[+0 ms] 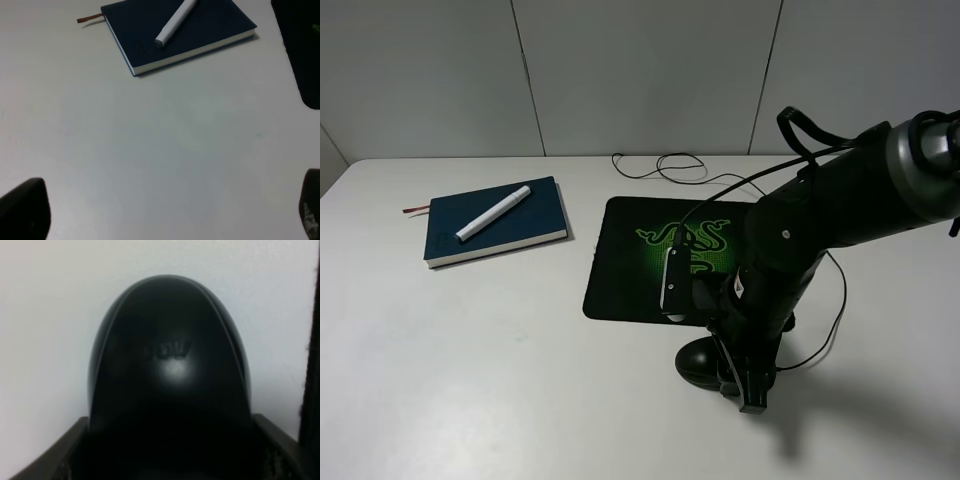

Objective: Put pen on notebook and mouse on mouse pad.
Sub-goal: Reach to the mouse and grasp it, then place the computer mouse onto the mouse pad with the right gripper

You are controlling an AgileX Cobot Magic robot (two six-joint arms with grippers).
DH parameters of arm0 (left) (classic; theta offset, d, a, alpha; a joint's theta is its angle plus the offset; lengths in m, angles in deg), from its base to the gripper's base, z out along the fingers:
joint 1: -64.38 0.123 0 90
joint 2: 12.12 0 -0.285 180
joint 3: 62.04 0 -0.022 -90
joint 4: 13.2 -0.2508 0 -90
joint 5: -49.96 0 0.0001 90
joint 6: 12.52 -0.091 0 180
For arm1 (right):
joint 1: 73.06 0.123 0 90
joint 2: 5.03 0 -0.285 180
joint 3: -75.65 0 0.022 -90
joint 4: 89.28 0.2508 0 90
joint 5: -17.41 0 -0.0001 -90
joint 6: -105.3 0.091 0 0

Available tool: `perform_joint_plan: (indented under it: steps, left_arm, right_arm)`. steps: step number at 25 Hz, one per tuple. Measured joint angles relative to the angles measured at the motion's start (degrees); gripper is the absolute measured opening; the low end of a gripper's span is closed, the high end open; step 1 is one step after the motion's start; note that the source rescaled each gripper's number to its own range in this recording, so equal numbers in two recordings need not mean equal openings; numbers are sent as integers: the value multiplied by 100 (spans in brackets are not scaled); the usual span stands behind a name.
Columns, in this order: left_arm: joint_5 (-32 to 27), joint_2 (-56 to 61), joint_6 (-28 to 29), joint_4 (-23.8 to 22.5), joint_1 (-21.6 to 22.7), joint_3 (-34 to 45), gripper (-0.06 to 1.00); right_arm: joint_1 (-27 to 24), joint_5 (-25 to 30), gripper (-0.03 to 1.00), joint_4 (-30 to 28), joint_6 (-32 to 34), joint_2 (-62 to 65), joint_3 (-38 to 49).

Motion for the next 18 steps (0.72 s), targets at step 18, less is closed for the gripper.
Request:
perform_joint_plan:
  steps: [18]
  left_arm:
    - [0,0,0,0,0,0,100]
  right_arm:
    - [0,187,0,0,109,210,0]
